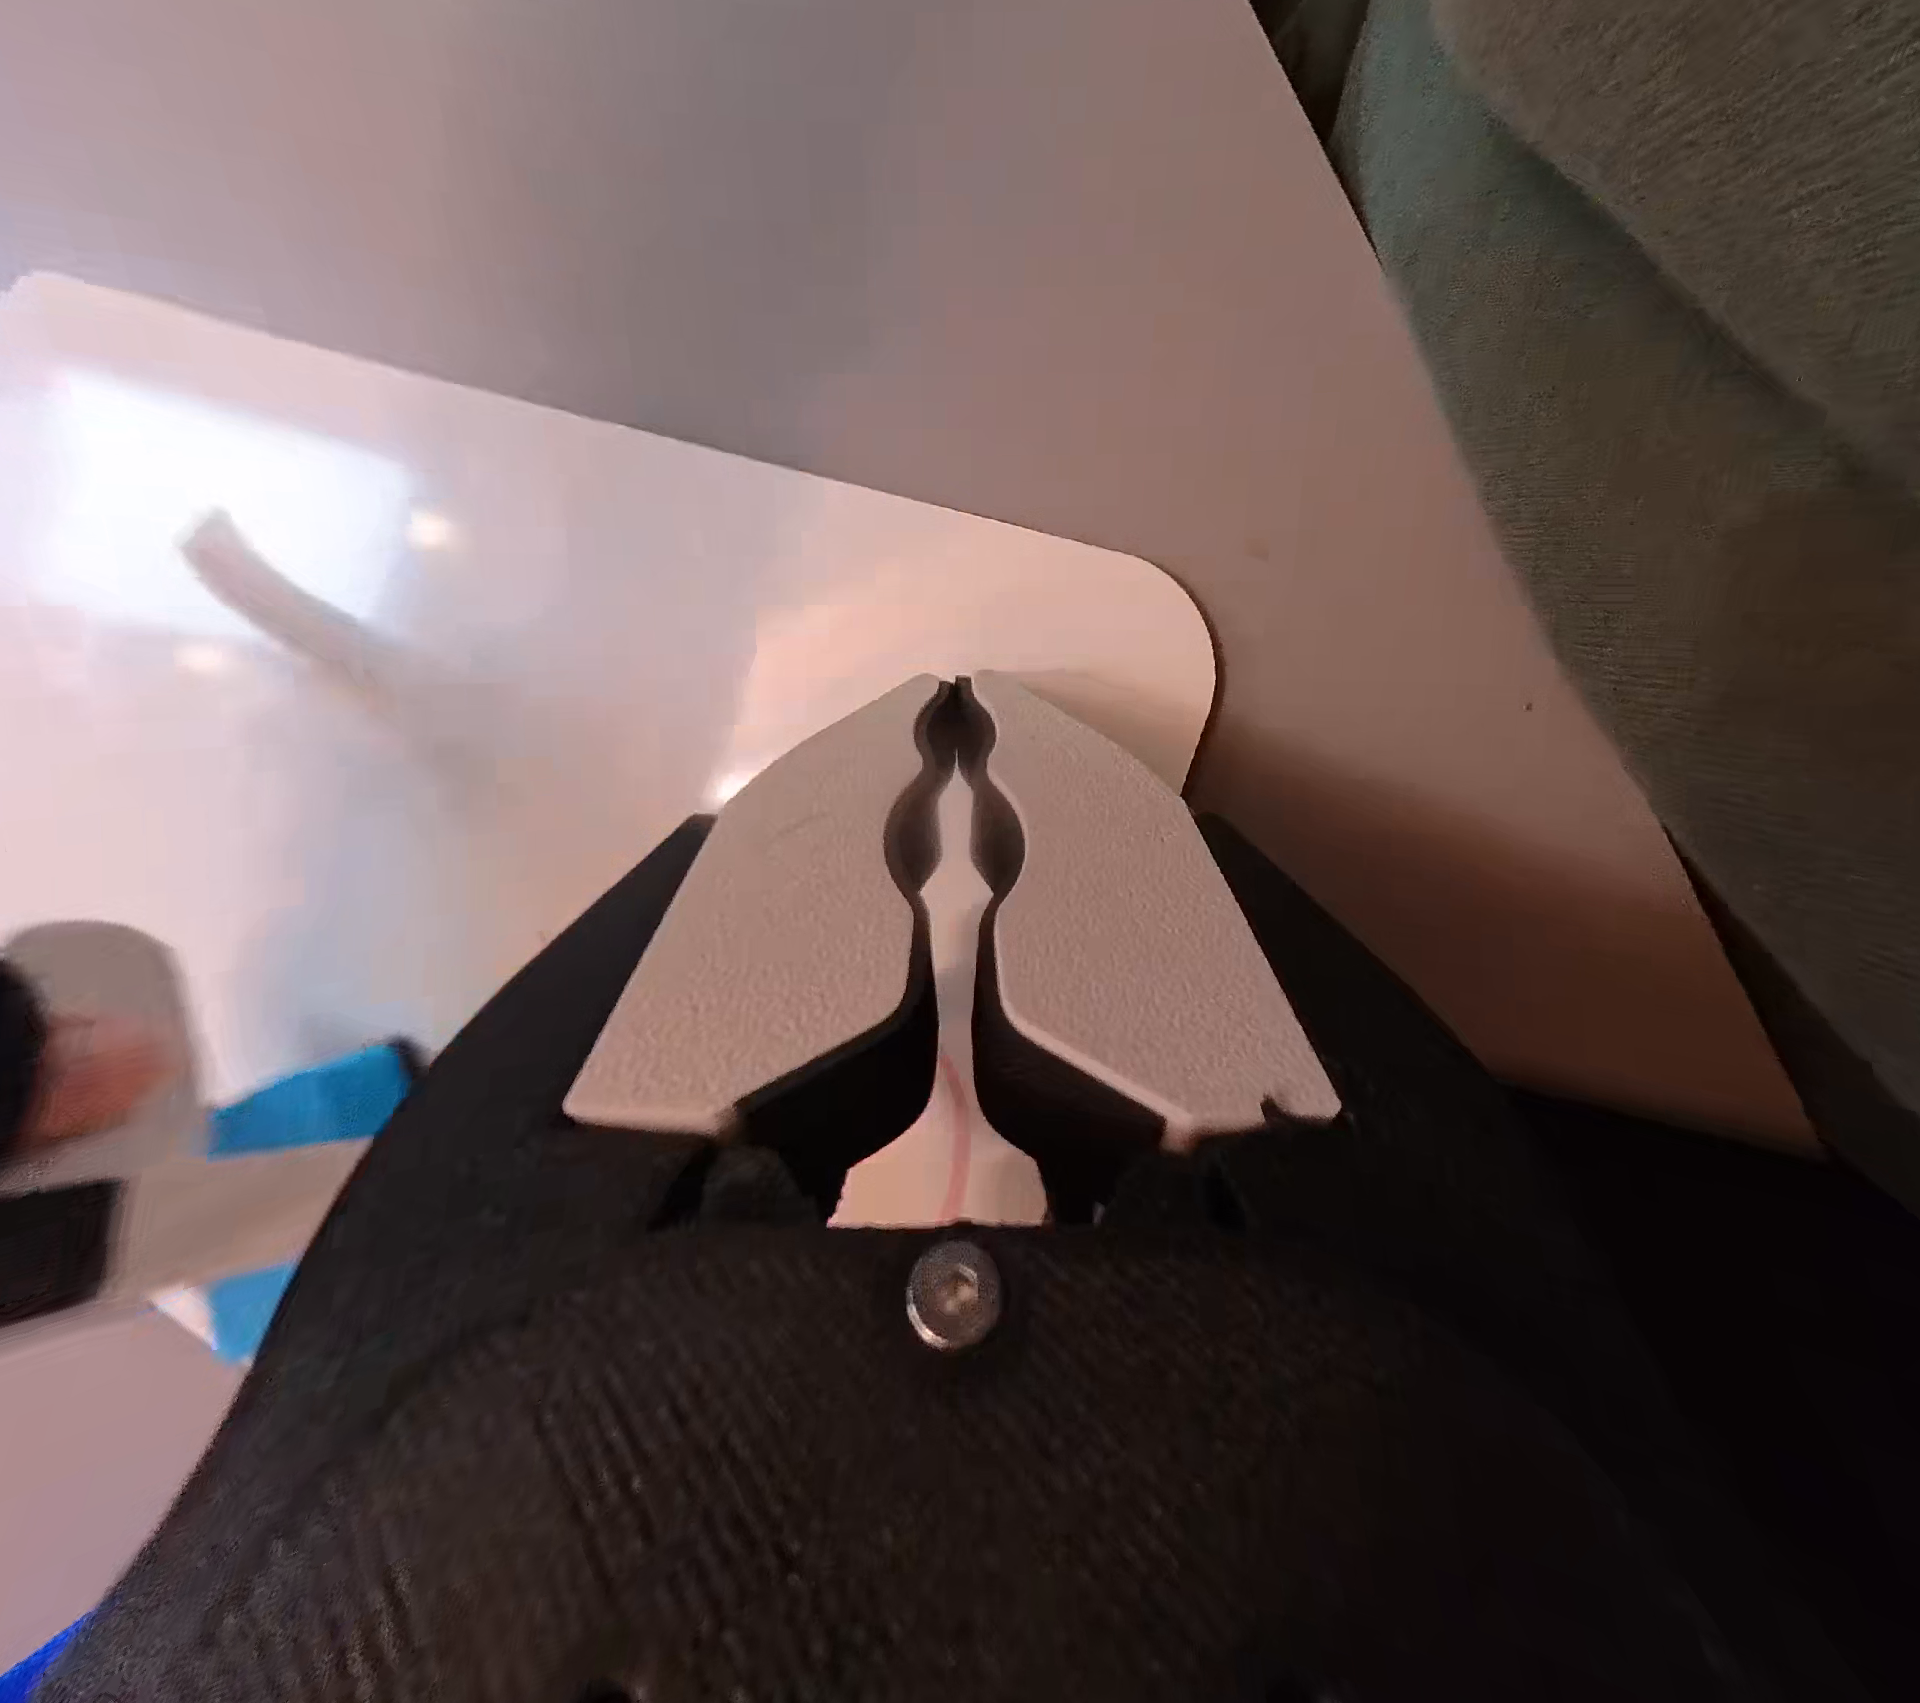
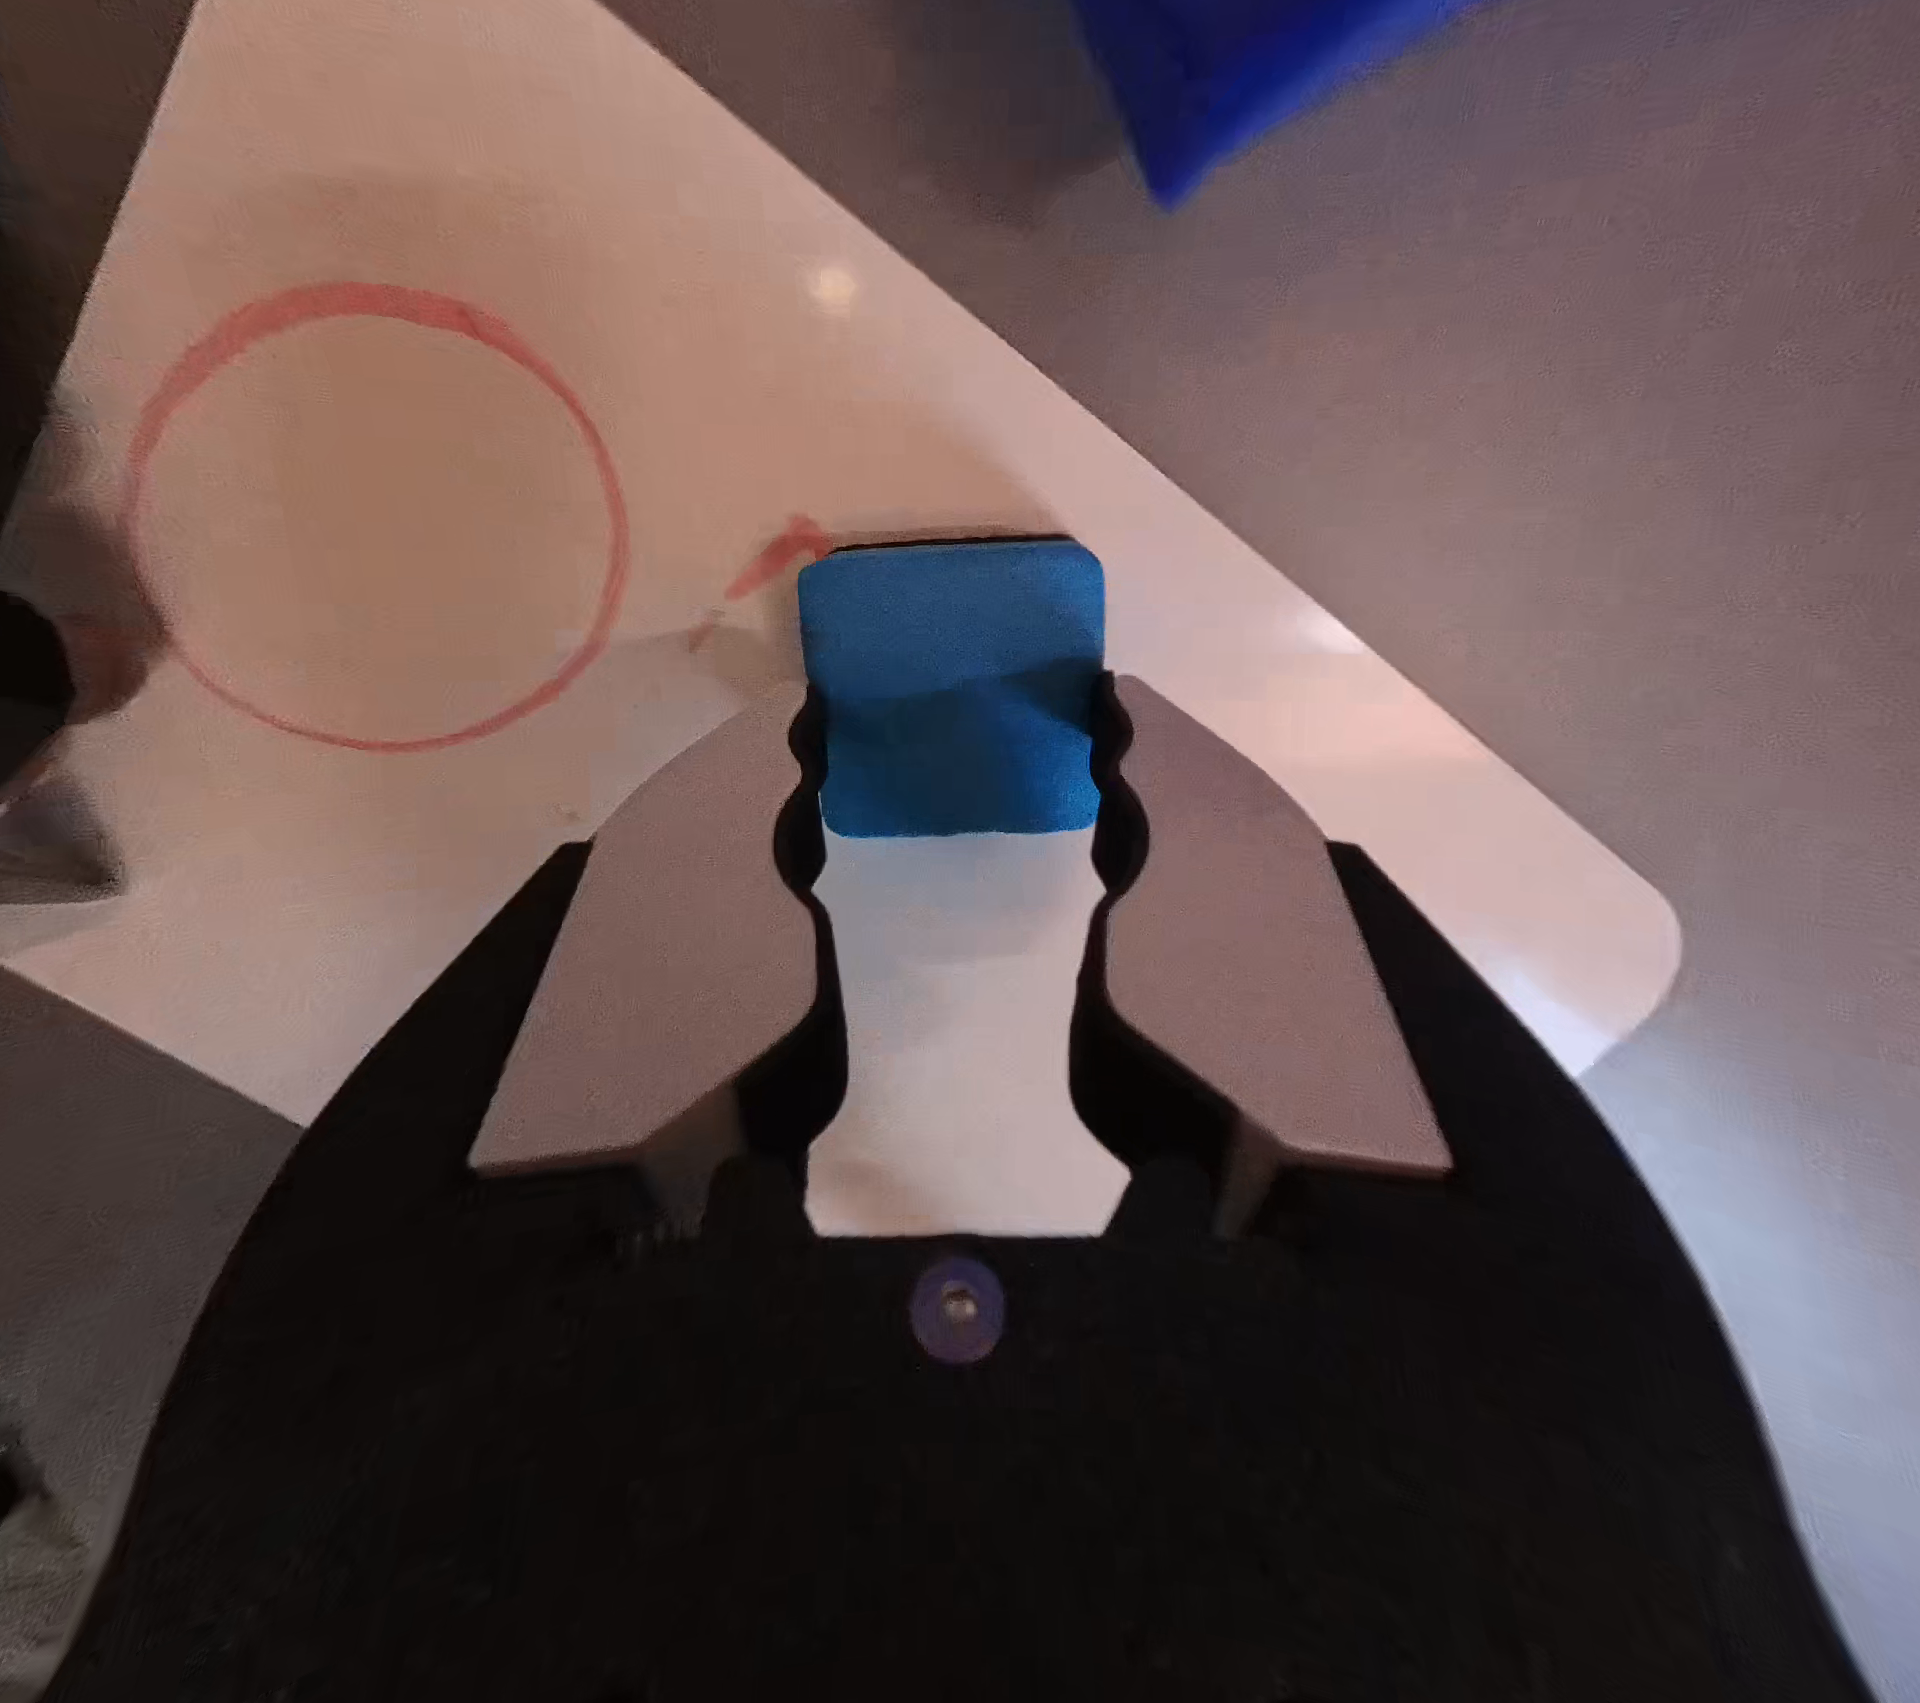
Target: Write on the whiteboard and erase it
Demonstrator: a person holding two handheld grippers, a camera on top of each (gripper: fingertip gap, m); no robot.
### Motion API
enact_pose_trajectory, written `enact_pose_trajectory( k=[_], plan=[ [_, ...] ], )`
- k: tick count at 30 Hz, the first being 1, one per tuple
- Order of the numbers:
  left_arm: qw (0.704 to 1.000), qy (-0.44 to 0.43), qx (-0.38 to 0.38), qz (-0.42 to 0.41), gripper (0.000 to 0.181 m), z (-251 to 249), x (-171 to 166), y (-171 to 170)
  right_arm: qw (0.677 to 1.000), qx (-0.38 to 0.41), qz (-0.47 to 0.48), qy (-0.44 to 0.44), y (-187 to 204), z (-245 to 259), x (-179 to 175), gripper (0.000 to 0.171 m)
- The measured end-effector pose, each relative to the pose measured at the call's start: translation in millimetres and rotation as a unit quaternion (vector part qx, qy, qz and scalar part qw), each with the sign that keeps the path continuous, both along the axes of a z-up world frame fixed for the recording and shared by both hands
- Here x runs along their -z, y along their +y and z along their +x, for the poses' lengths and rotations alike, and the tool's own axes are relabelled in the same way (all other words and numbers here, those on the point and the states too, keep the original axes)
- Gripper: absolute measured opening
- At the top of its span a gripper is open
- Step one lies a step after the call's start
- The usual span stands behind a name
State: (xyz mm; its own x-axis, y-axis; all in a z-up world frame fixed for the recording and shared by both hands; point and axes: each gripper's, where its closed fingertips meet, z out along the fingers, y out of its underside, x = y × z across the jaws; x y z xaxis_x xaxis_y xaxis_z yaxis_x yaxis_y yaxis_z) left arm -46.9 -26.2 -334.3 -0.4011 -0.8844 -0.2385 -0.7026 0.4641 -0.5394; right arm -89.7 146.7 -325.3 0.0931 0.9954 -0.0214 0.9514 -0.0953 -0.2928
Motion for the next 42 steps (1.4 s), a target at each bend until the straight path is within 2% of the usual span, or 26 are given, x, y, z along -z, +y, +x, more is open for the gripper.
enact_pose_trajectory(
  k=[2,3,4,7,9,14,16,18,20,22,24,25,26,30,31,32,34,35,36,39,40,41,42],
  plan=[
    [1.000,-0.002,0.001,-0.008,0.001,1,0,-2,0.998,-0.059,-0.006,0.008,-40,-17,0,0.050],
    [1.000,-0.002,0.002,-0.008,0.001,1,0,-2,0.997,-0.072,-0.002,0.005,-48,-18,0,0.050],
    [1.000,-0.002,0.001,-0.006,0.001,0,0,-1,0.998,-0.058,-0.012,0.008,-44,-16,0,0.050],
    [1.000,0.001,-0.003,0.009,0.001,-1,0,1,0.999,0.036,-0.003,0.005,17,3,0,0.049],
    [1.000,0.001,-0.008,0.024,0.001,-2,0,4,0.997,0.071,-0.005,0.007,35,23,1,0.049],
    [0.999,0.000,-0.015,0.029,0.001,-4,0,7,0.991,0.135,-0.002,-0.016,20,97,0,0.049],
    [0.999,-0.001,-0.017,0.038,0.001,-3,0,9,0.992,0.119,-0.008,-0.025,-9,108,0,0.050],
    [0.999,0.002,-0.019,0.035,0.001,-2,0,9,0.998,0.058,-0.012,-0.022,-52,92,0,0.050],
    [0.999,0.002,-0.018,0.034,0.000,-2,0,9,1.000,0.006,-0.003,-0.018,-74,71,0,0.050],
    [0.999,0.001,-0.014,0.038,0.000,-2,-1,6,1.000,0.025,-0.003,0.005,-53,59,0,0.050],
    [0.999,0.000,-0.015,0.041,0.001,-2,-1,6,0.996,0.087,0.003,0.019,-7,64,0,0.050],
    [0.999,0.000,-0.015,0.040,0.001,-2,-1,6,0.995,0.101,0.004,0.012,4,70,0,0.050],
    [0.999,-0.001,-0.015,0.037,0.001,-2,-1,5,0.996,0.094,0.000,0.002,-1,72,0,0.050],
    [0.999,-0.003,-0.013,0.032,0.001,-3,-1,5,0.997,-0.065,-0.021,-0.021,-95,36,0,0.050],
    [0.999,-0.004,-0.013,0.034,0.001,-3,-1,5,0.997,-0.076,-0.012,-0.019,-94,30,0,0.050],
    [0.999,-0.004,-0.012,0.036,0.001,-4,-1,5,0.999,-0.047,-0.013,-0.006,-76,26,0,0.050],
    [0.999,-0.005,-0.011,0.044,0.001,-5,-1,4,0.999,0.048,0.002,0.008,-16,39,0,0.050],
    [0.999,-0.005,-0.012,0.048,0.001,-5,-1,4,0.998,0.068,-0.001,0.007,-5,49,0,0.050],
    [0.999,-0.005,-0.012,0.051,0.001,-6,-1,5,0.998,0.059,-0.003,0.006,-14,53,0,0.050],
    [0.998,-0.003,-0.017,0.061,0.001,-6,-2,8,0.998,-0.055,-0.025,-0.002,-100,40,-1,0.050],
    [0.998,-0.003,-0.018,0.060,0.001,-6,-2,8,0.997,-0.081,-0.010,-0.008,-111,34,0,0.050],
    [0.998,-0.004,-0.019,0.059,0.001,-7,-2,7,0.997,-0.078,-0.007,-0.010,-107,31,0,0.050],
    [0.998,-0.004,-0.020,0.060,0.001,-7,-2,7,0.999,-0.040,-0.006,0.003,-85,28,0,0.050]
  ],
)
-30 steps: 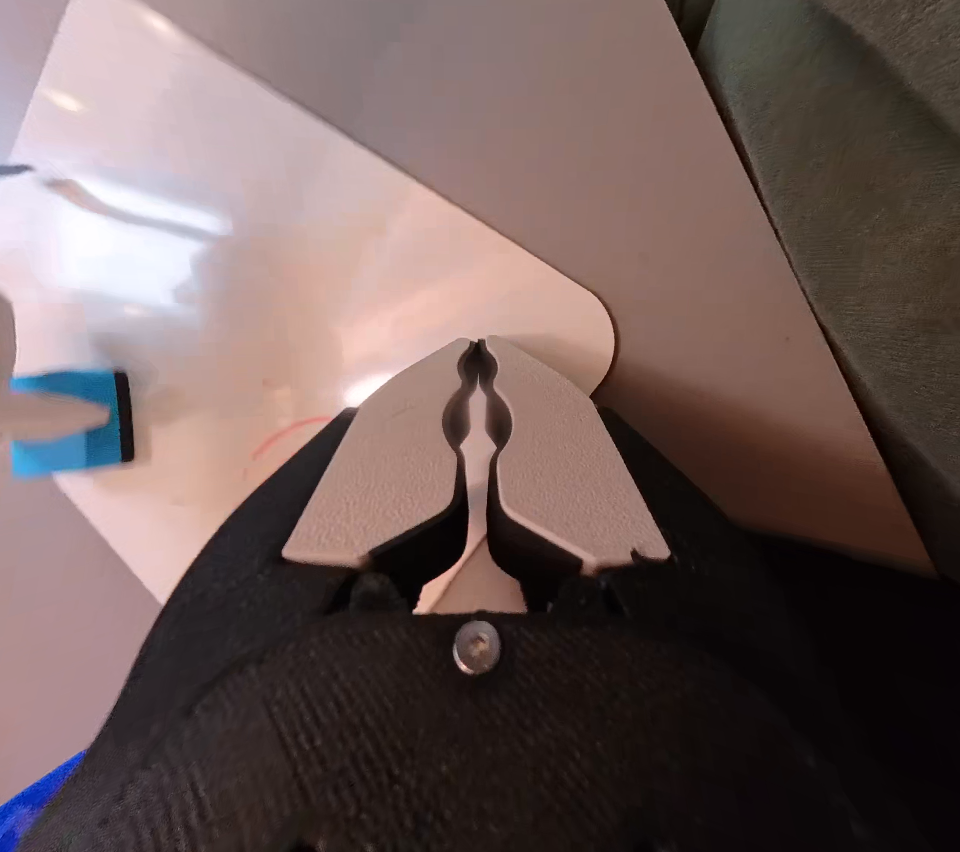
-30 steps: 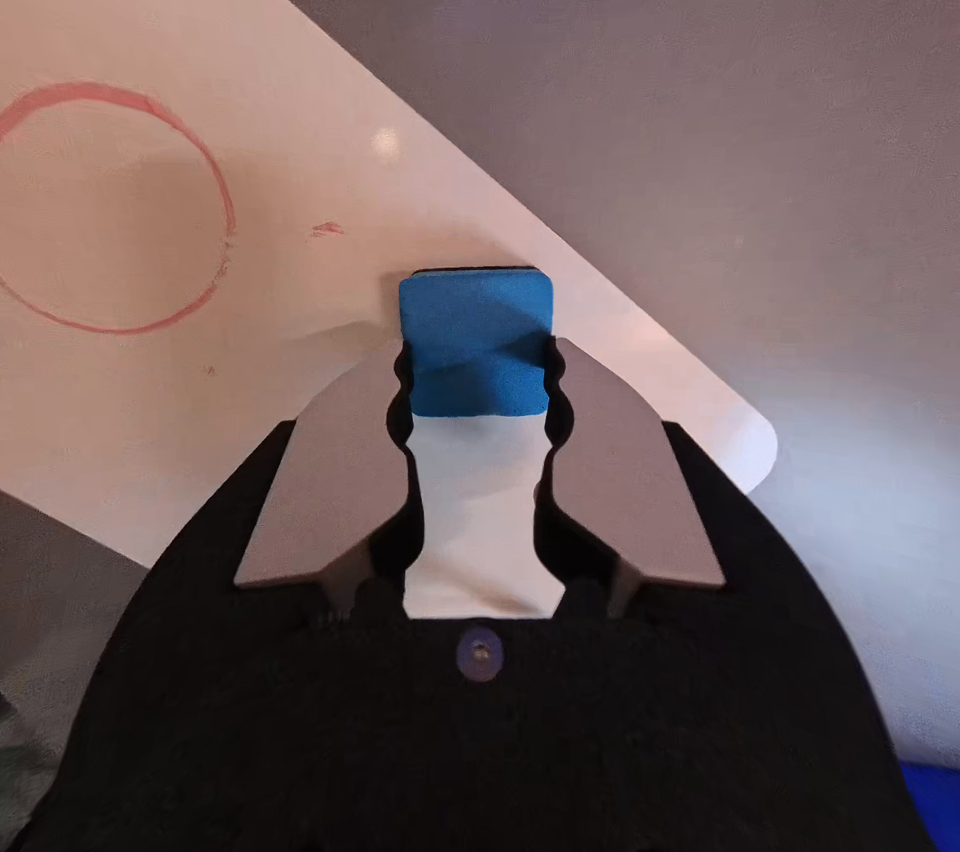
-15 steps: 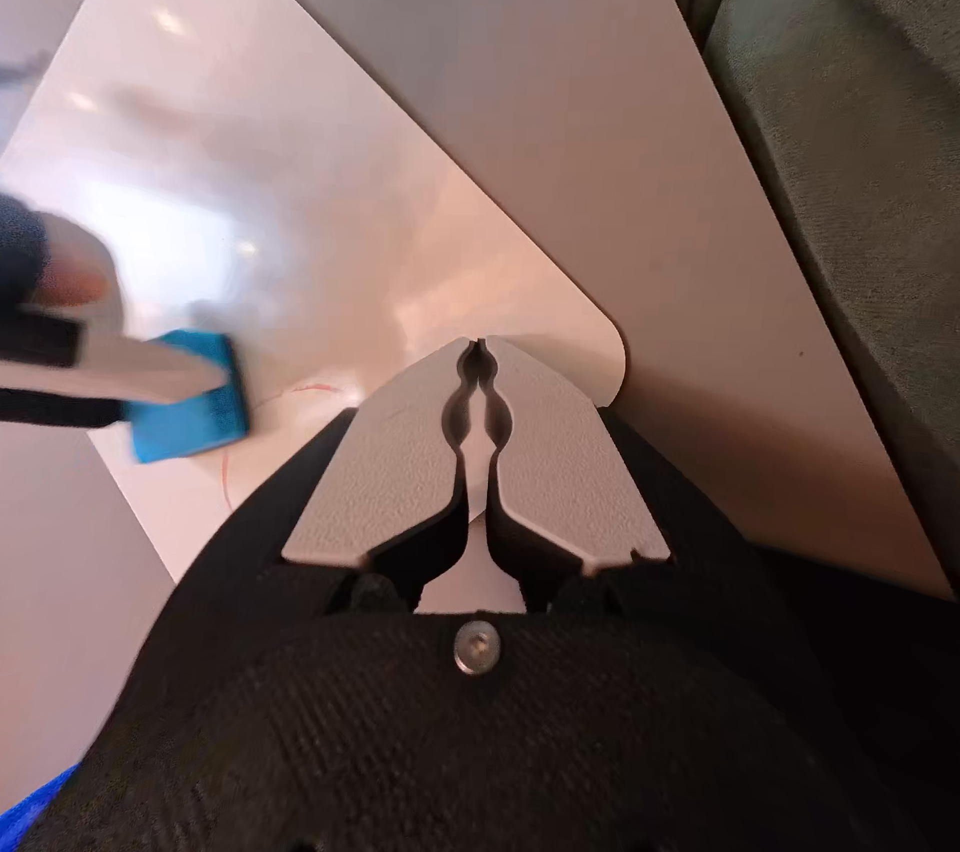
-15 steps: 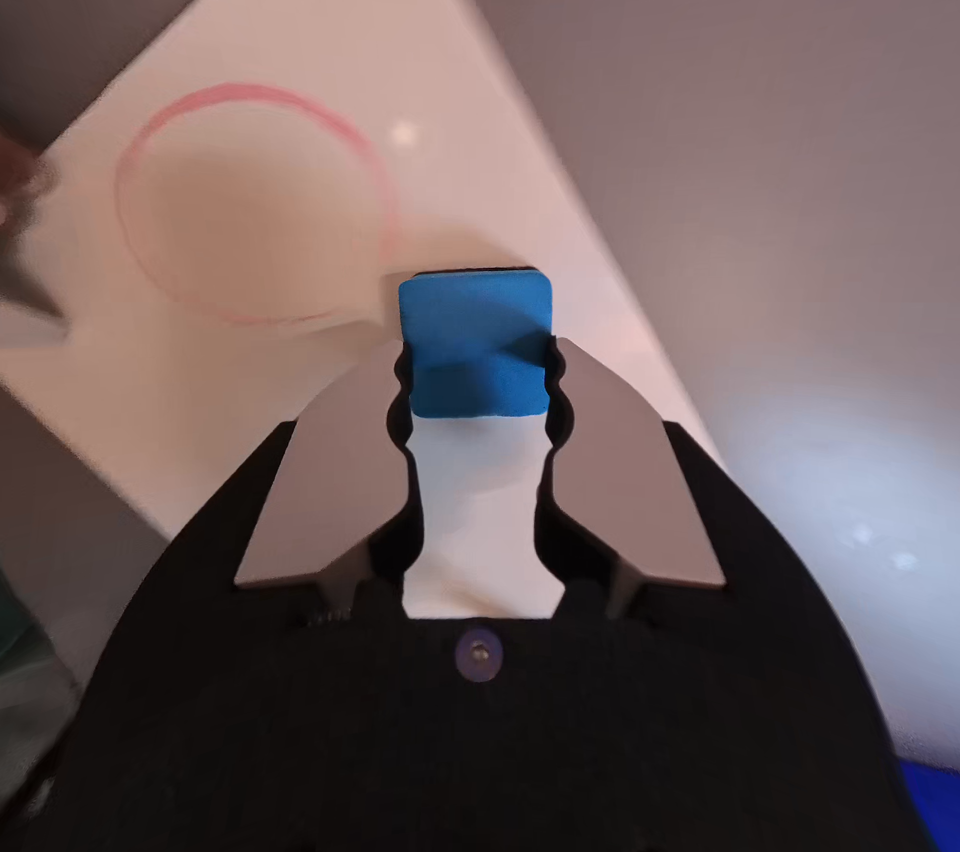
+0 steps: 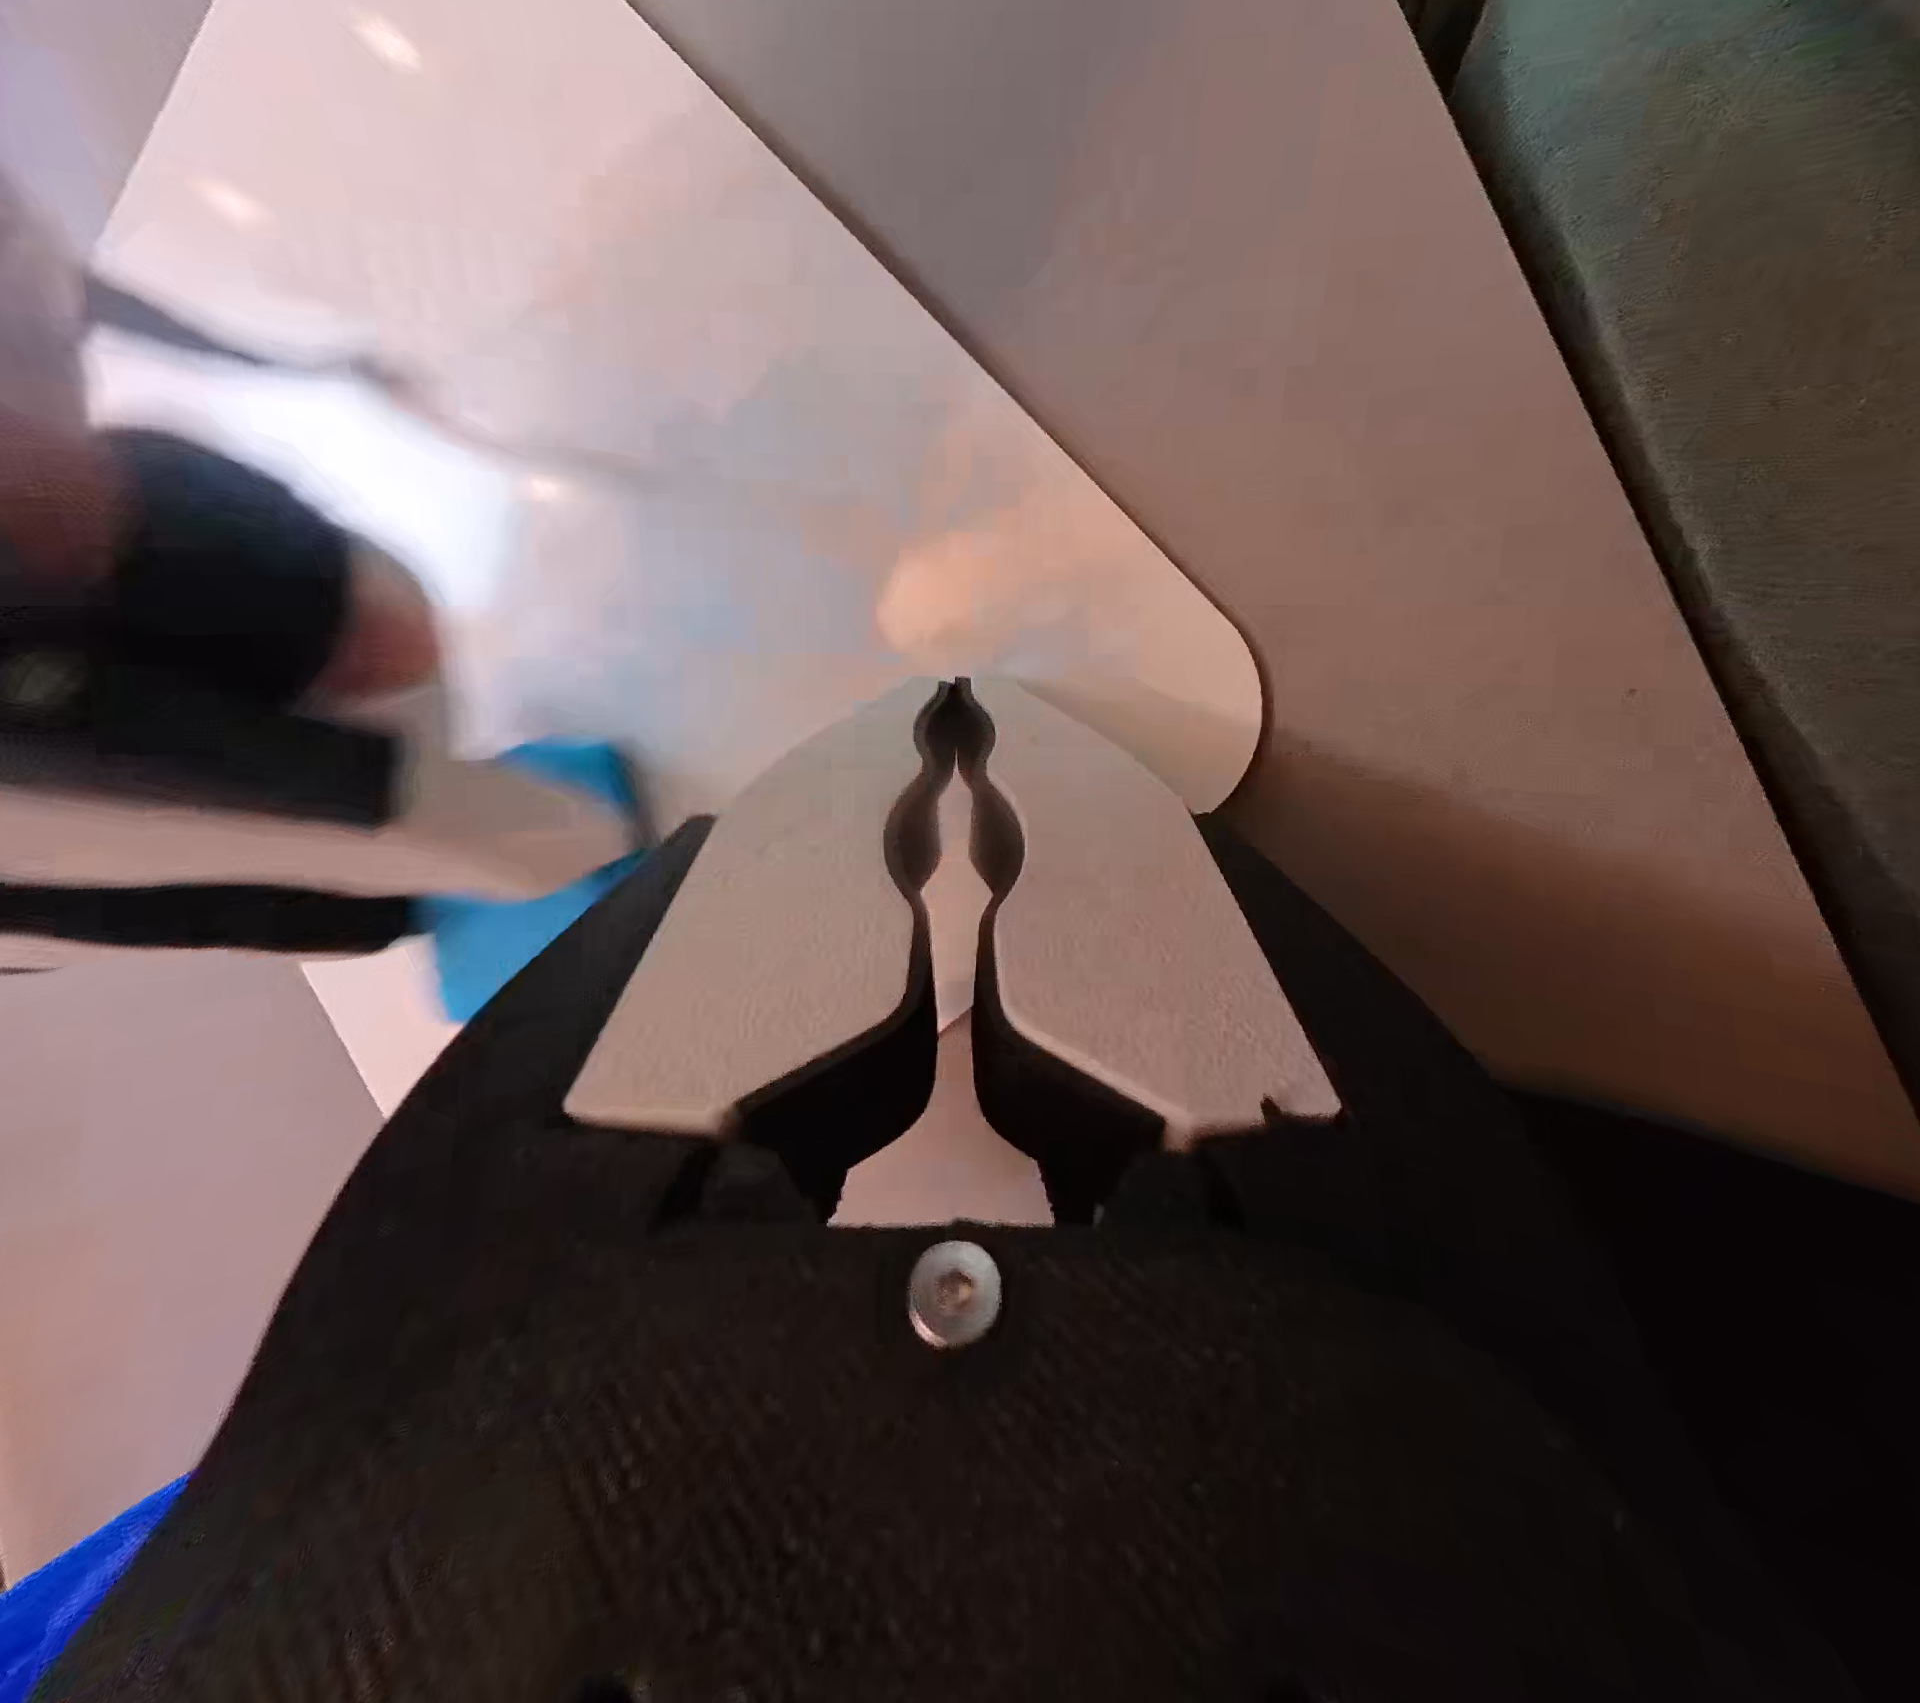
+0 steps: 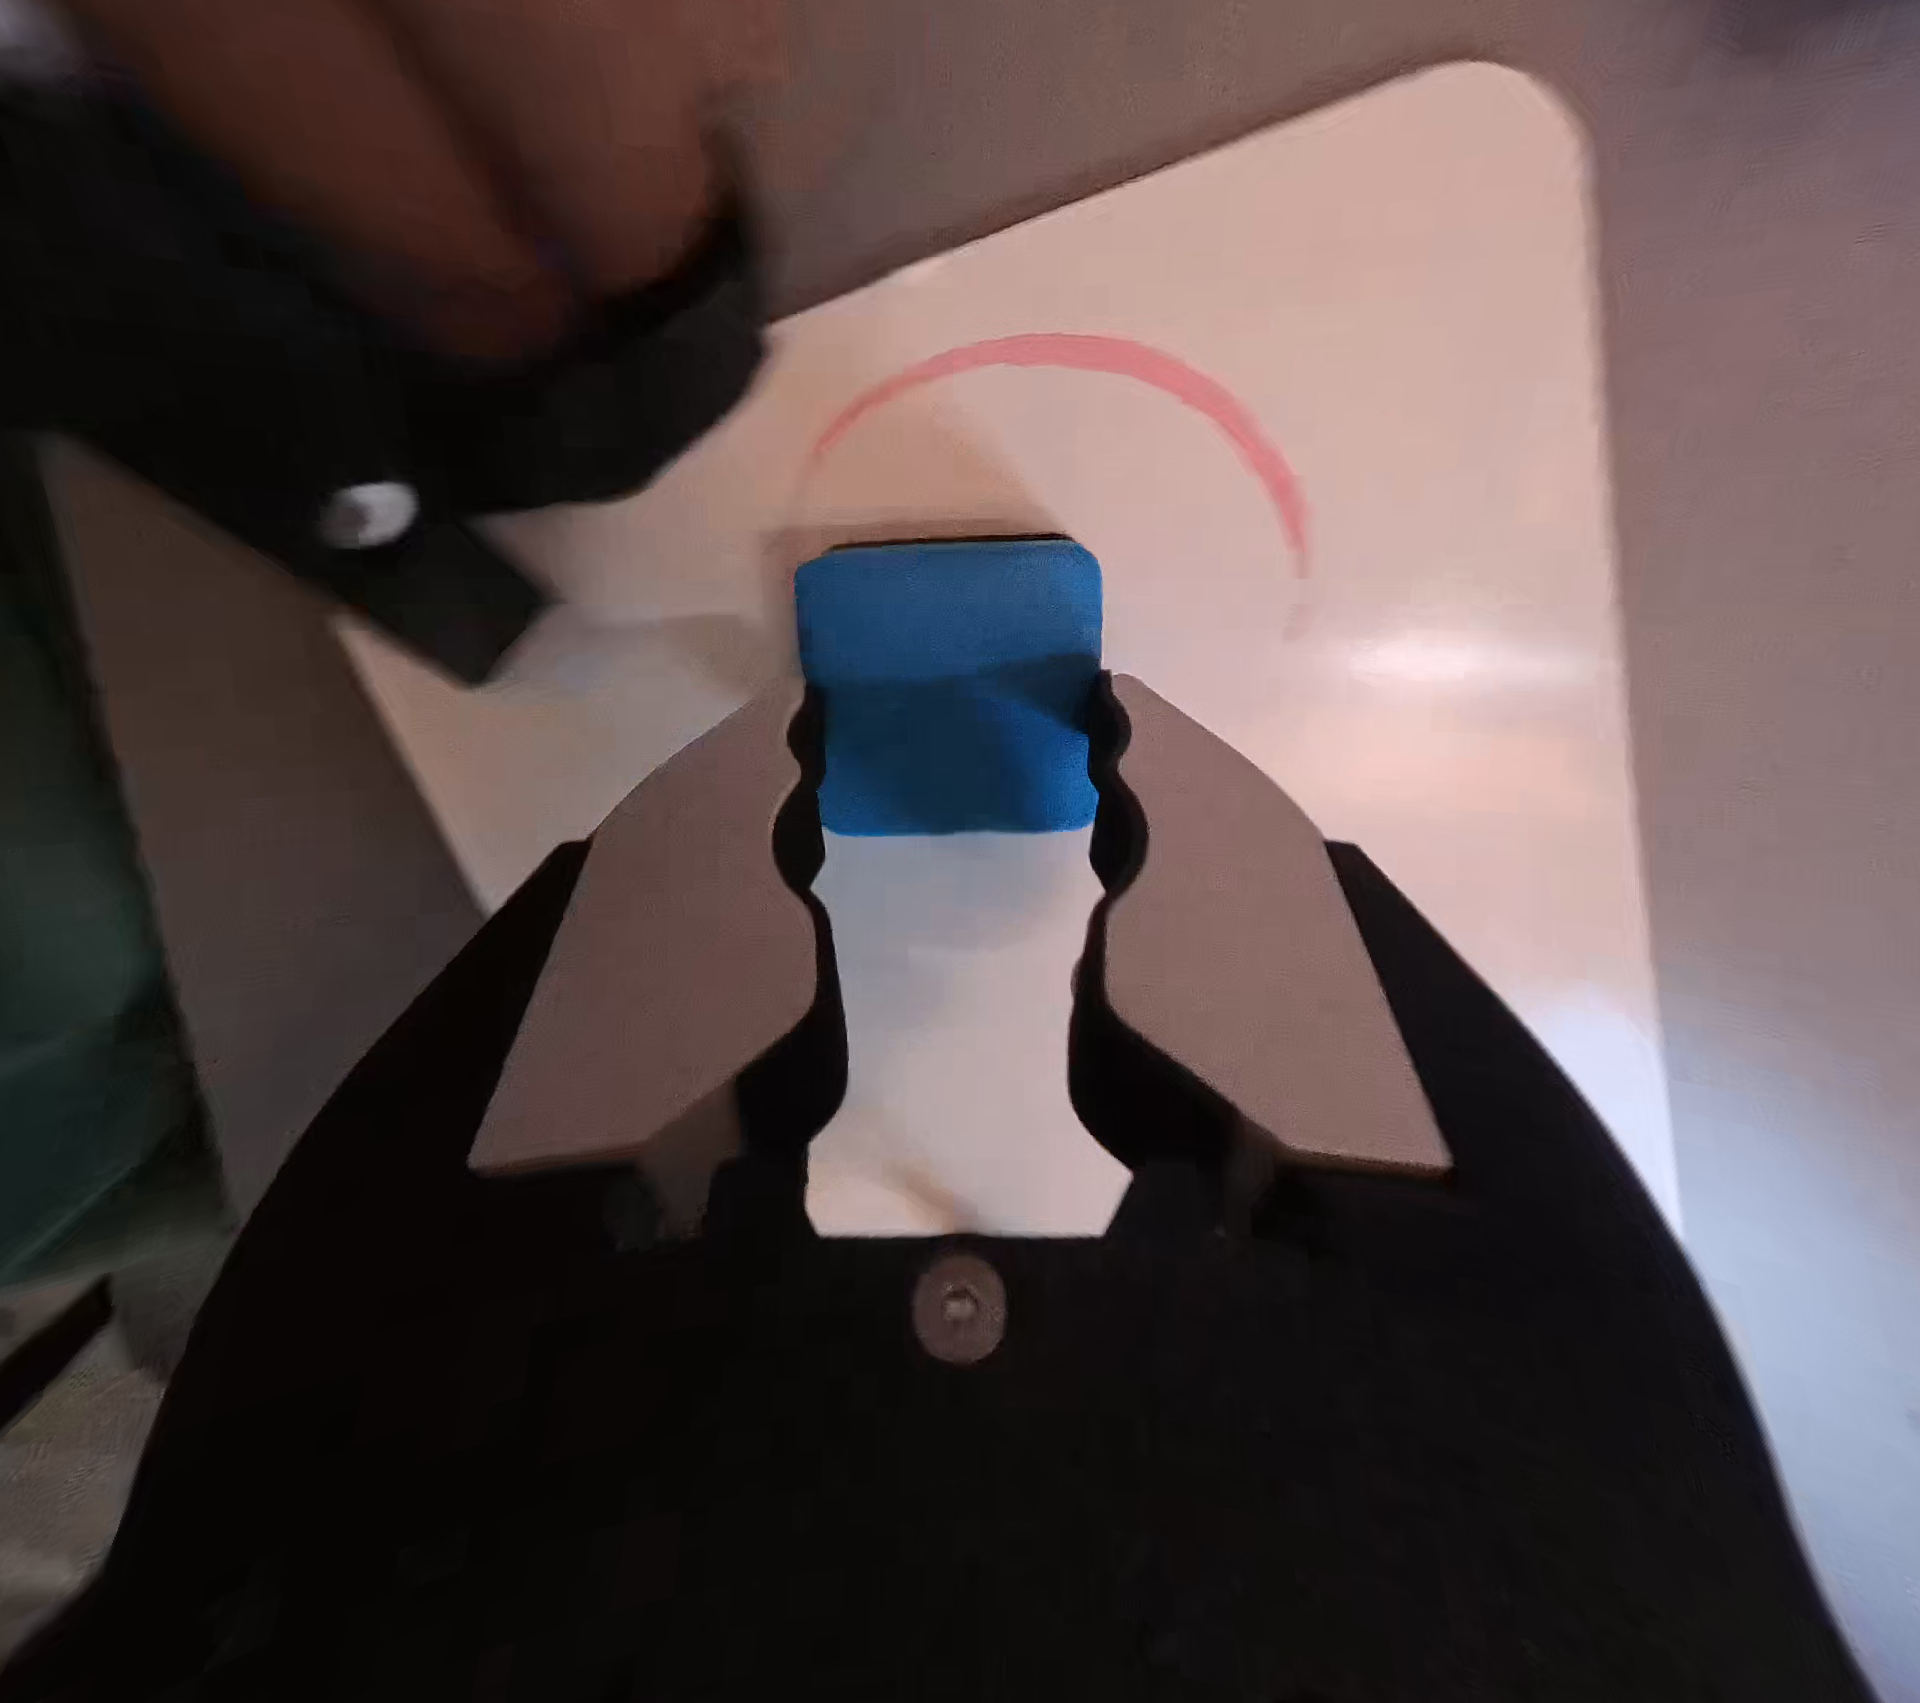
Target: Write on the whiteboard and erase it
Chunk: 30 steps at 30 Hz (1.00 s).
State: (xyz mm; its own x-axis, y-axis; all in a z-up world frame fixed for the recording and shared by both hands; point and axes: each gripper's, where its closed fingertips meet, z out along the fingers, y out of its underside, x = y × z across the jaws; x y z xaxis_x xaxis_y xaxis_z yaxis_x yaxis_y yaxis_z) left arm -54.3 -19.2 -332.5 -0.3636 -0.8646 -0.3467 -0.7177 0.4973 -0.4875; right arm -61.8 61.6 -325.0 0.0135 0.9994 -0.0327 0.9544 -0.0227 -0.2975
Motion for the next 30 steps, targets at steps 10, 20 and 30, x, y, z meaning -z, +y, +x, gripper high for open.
enact_pose_trajectory(
  k=[10,20,30],
  plan=[
    [1.000,-0.007,-0.006,0.020,0.001,-4,-1,-4,1.000,0.004,0.007,0.011,20,-24,0,0.050],
    [0.999,-0.030,-0.015,0.030,0.000,-12,-1,-6,1.000,-0.012,0.003,0.000,26,-48,4,0.050],
    [0.999,-0.039,-0.010,0.028,0.001,-9,-1,-13,1.000,-0.012,0.008,-0.014,33,-44,7,0.050]
  ],
)
